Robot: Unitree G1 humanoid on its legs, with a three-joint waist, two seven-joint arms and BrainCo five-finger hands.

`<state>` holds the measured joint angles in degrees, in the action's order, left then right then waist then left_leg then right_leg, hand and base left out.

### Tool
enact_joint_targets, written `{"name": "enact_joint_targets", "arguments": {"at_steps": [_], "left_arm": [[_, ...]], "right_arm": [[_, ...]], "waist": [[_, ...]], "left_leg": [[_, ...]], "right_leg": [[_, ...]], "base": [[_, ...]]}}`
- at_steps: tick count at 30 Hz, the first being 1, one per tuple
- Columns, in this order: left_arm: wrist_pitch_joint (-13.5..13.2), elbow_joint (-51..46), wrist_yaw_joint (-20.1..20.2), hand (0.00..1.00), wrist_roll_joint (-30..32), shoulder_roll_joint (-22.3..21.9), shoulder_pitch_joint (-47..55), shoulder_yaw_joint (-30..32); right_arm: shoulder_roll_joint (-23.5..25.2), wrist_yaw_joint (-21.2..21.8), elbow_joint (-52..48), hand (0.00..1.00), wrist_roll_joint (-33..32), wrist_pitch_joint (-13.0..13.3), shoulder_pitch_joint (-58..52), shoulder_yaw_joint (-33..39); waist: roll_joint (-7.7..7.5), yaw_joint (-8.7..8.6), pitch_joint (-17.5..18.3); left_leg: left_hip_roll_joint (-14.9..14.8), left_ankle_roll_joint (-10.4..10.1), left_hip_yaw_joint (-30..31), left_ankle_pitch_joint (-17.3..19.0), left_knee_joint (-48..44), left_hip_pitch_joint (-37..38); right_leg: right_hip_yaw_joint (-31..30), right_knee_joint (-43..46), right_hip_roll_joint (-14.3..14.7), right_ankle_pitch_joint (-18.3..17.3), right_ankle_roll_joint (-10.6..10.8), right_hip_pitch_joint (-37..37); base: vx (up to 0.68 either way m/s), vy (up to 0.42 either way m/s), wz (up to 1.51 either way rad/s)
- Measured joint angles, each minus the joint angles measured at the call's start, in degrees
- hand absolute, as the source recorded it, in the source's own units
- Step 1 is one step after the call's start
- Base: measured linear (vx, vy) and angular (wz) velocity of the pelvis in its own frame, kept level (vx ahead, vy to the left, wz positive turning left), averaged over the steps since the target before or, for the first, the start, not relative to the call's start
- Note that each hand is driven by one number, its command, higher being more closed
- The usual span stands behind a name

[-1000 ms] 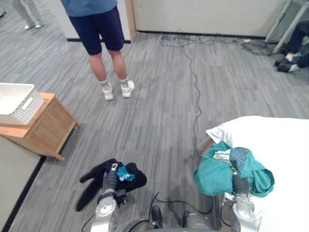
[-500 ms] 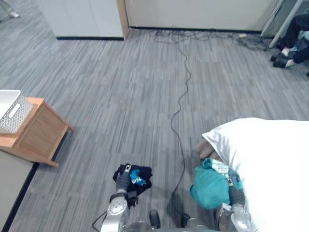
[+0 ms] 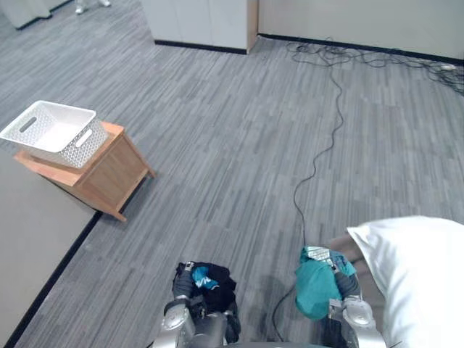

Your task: Tidy the bed and pick cloth on bed and put in laundry

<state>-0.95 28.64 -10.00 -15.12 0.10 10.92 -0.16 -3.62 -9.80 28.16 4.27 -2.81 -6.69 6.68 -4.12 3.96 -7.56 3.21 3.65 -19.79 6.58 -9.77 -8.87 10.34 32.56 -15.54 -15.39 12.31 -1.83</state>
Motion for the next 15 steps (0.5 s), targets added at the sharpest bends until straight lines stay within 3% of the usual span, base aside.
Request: {"name": "enact_joint_targets", "arguments": {"at_steps": [1,2,3,4,5,6,8,10,11,12,13,14,15], "left_arm": [[0.38,0.06,-0.04,1.00,0.00,0.63,-0.01,-0.50],[0.54,0.06,-0.08,1.00,0.00,1.18,-0.02,-0.84],[0.49,-0.18,-0.24,1.00,0.01,2.38,-0.10,-1.79],[0.48,-0.60,-0.35,1.00,0.00,2.63,-0.54,-1.78],[0.48,-0.98,-0.45,1.00,-0.01,2.68,-0.99,-1.78],[0.31,-1.58,-0.44,1.00,0.00,2.83,-2.06,-1.88],[0.25,-1.53,-0.32,1.00,0.02,2.63,-4.13,-2.22],[0.20,-0.40,-0.18,1.00,0.03,2.65,-6.44,-2.52],[0.20,1.16,-0.13,1.00,0.34,2.48,-7.97,-2.74],[0.22,1.46,-0.15,1.00,0.72,2.40,-8.19,-2.67],[0.22,1.80,-0.16,1.00,1.24,2.18,-7.88,-2.62],[0.17,2.36,-0.11,1.00,1.26,1.78,-7.10,-2.59],[0.13,2.37,-0.10,1.00,1.25,1.55,-6.29,-2.53]], "right_arm": [[0.83,0.02,0.23,1.00,0.50,-0.01,0.19,-0.27],[1.00,0.02,0.28,1.00,0.67,-0.01,0.10,-0.69],[0.90,0.04,0.27,1.00,0.85,0.00,-0.09,-1.66],[0.85,0.05,0.14,1.00,0.85,0.03,0.30,-1.86],[0.86,0.05,0.06,1.00,0.82,0.05,0.66,-1.91],[0.98,0.07,-0.35,1.00,0.76,0.05,1.36,-2.01],[0.74,0.06,-0.81,1.00,0.69,0.18,2.12,-1.91],[0.89,0.04,-1.44,1.00,0.66,0.12,1.87,-1.85],[0.98,0.05,-2.56,1.00,0.69,-0.04,1.25,-1.83],[1.08,0.06,-3.10,1.00,0.82,-0.05,0.97,-1.93],[1.15,0.07,-3.87,1.00,0.84,-0.10,0.54,-2.09],[0.84,0.27,-3.91,1.00,1.14,-0.23,1.12,-2.19],[0.95,0.38,-3.94,1.00,1.35,-0.25,1.48,-2.26]], "waist": [[-0.32,-0.13,-1.00],[-0.18,-0.33,-1.37],[0.84,-1.67,-2.10],[0.98,-2.12,-2.20],[1.00,-2.52,-2.24],[2.11,-3.42,-2.96],[3.33,-4.23,-3.76],[3.30,-4.81,-3.85],[3.20,-4.83,-3.98],[2.79,-4.88,-3.96],[3.77,-4.78,-4.30],[6.00,-4.47,-4.23],[6.40,-4.62,-4.05]], "left_leg": [[0.53,0.77,0.81,0.91,0.70,4.52],[0.48,1.01,1.53,1.50,1.21,6.93],[-0.05,1.30,3.95,2.04,3.40,12.28],[-0.64,1.27,5.10,2.06,5.02,14.75],[-1.27,1.14,5.85,2.14,5.70,15.77],[-2.70,0.80,7.46,2.34,5.83,16.20],[-5.42,-1.15,9.69,3.49,5.71,16.86],[-7.34,-4.01,12.25,5.35,5.83,17.77],[-8.54,-6.57,13.74,7.59,5.84,19.75],[-9.28,-7.89,14.19,8.66,5.85,21.17],[-11.70,-10.21,14.76,10.46,5.90,24.02],[-14.70,-10.80,14.68,10.25,4.29,25.58],[-15.92,-10.72,14.81,9.82,1.23,24.76]], "right_leg": [[-2.19,14.43,-0.86,1.46,1.66,-4.03],[-2.62,20.01,-0.62,1.33,1.39,-5.36],[-1.04,27.68,-0.16,0.24,-1.22,-8.11],[0.46,27.98,0.33,-0.58,-3.40,-10.43],[1.28,26.76,0.95,-1.14,-4.68,-12.16],[2.90,21.05,1.86,-2.01,-6.33,-15.76],[3.63,4.62,3.53,-0.23,-7.28,-19.13],[1.01,-16.51,3.19,8.39,-6.40,-20.46],[-2.13,-25.68,2.05,13.30,-4.47,-20.50],[-3.32,-27.13,1.38,14.21,-4.46,-20.37],[-4.03,-25.48,1.79,19.45,-4.47,-20.10],[-3.19,-19.13,3.89,21.91,-2.56,-20.84],[-2.57,-16.31,4.43,22.19,-2.12,-21.25]], "base": [[0.39,0.067,0.18],[0.48,0.060,0.50],[0.49,0.015,0.60],[0.48,-0.011,0.65],[0.45,-0.074,0.65],[0.42,-0.137,0.76],[0.43,-0.202,0.73],[0.52,-0.359,0.83],[0.53,-0.402,0.85],[0.58,-0.451,0.74],[0.58,-0.450,0.39],[0.59,-0.448,0.31],[0.72,-0.610,0.14]]}}
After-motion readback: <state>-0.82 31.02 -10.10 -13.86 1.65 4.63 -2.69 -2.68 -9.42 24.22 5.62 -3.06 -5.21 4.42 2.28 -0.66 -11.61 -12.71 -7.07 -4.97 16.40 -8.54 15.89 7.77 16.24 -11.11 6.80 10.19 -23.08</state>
